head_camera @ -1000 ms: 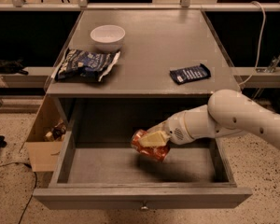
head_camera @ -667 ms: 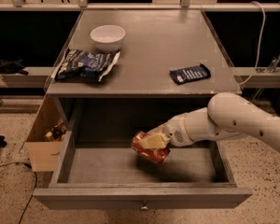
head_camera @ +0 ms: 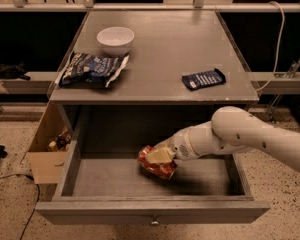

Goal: Place coke can into top drawer

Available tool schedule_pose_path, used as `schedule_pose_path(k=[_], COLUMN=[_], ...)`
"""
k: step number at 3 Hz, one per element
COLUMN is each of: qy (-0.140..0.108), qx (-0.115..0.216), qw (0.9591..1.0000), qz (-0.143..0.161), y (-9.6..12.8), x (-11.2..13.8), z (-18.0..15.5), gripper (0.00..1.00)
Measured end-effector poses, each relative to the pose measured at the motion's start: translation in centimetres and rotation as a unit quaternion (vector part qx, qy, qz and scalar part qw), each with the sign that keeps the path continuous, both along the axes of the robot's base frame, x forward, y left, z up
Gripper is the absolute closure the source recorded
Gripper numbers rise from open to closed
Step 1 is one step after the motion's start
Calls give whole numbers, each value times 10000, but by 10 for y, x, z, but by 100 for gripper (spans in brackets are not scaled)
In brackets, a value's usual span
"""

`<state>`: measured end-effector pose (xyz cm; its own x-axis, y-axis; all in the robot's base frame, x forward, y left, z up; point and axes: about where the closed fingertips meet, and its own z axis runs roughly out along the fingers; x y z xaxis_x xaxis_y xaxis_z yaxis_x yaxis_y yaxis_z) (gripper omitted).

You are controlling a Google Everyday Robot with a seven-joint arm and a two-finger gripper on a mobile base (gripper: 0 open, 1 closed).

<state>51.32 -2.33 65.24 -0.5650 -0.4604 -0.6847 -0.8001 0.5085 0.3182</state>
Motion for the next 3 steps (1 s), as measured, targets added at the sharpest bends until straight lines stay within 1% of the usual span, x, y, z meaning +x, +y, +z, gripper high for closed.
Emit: schedule_pose_path(k=[1,3], qy=[0,0], qx=[0,0], qw=[10000,10000], qz=[0,1], y=[0,0], x=[0,0], z=[0,0], gripper=[85,37])
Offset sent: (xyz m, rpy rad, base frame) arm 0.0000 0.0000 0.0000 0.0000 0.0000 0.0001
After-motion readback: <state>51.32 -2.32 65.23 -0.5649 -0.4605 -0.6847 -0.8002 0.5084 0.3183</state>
